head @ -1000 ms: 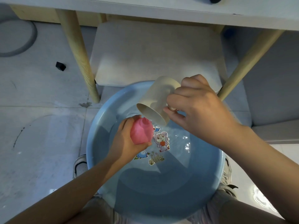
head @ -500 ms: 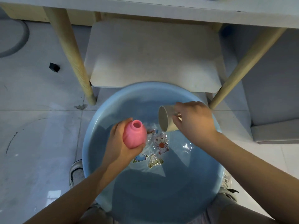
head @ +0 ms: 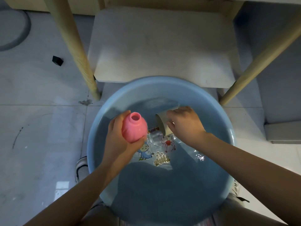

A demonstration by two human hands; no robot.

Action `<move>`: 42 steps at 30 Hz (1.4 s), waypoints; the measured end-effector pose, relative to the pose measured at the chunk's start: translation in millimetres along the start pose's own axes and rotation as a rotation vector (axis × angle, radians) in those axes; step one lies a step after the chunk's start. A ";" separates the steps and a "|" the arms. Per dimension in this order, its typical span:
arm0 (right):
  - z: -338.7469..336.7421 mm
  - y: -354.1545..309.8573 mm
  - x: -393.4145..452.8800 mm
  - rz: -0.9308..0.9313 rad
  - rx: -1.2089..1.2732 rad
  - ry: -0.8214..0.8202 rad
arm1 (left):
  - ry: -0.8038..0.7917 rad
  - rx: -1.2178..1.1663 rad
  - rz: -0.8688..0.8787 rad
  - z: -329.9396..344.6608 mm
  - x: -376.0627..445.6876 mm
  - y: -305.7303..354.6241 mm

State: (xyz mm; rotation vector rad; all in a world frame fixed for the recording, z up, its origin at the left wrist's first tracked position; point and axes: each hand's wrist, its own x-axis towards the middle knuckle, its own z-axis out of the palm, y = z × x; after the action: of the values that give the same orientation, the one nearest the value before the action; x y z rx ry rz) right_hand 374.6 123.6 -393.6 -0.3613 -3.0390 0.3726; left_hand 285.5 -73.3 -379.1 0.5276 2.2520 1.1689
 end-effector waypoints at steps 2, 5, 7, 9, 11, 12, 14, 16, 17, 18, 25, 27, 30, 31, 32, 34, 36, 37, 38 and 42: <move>-2.9 2.4 4.3 0.037 0.080 -0.029 | 0.014 -0.002 -0.005 0.4 0.2 0.3; -13.2 9.3 10.5 0.279 0.286 -0.106 | 0.023 -0.006 -0.009 -0.5 -1.9 0.9; -13.6 16.6 6.5 0.470 0.474 -0.145 | 0.030 -0.004 -0.004 -0.5 -2.9 1.8; -12.0 23.6 0.4 0.610 0.661 -0.111 | 0.036 0.006 0.000 -0.4 -3.2 2.9; -11.8 27.4 -7.3 0.722 0.861 -0.068 | 0.044 0.014 0.000 -0.6 -3.0 3.3; -13.4 28.2 -10.9 0.765 0.932 -0.036 | 0.048 0.016 -0.001 -0.7 -2.5 3.6; -19.9 28.1 -15.3 0.803 0.992 0.020 | 0.048 0.018 -0.004 -1.5 -1.6 3.4; -28.3 27.8 -16.6 0.798 0.986 0.064 | 0.030 0.018 -0.006 -1.0 -0.1 2.9; -33.2 27.2 -16.4 0.787 0.967 0.082 | 0.017 0.029 -0.004 0.0 0.4 2.5; -37.7 26.7 -15.3 0.771 0.940 0.104 | 0.003 0.052 -0.001 0.9 1.1 1.8; -71.8 14.3 -7.9 0.583 0.727 0.187 | -0.046 0.176 0.017 4.7 3.7 3.6; -79.7 8.5 -6.5 0.522 0.669 0.209 | -0.051 0.183 0.026 4.5 3.9 4.1; -85.6 -0.9 -4.5 0.434 0.587 0.217 | -0.047 0.162 0.038 4.5 4.5 4.5; -86.4 -3.7 -4.0 0.404 0.553 0.230 | -0.047 0.156 0.041 4.9 4.9 4.8; -86.6 -6.4 -3.4 0.374 0.522 0.246 | -0.049 0.155 0.042 5.2 5.1 5.3; -86.0 -10.7 -3.0 0.313 0.478 0.284 | -0.055 0.160 0.040 5.9 4.7 6.5; -84.6 -11.6 -2.9 0.250 0.437 0.321 | -0.058 0.158 0.038 5.8 4.3 6.5; -84.8 -11.1 -2.7 0.227 0.411 0.337 | -0.062 0.156 0.036 5.7 4.0 6.5; -85.5 -10.9 -2.4 0.209 0.387 0.351 | -0.066 0.155 0.036 5.7 3.8 6.8; -89.6 -10.4 -2.1 0.154 0.329 0.395 | -0.062 0.127 0.027 7.1 4.3 7.7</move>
State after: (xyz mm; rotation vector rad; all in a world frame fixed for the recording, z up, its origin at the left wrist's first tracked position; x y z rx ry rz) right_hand 382.0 134.0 -304.3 -0.5690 -2.5188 0.7034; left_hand 287.3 -62.3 -377.3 0.6376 2.2825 1.0124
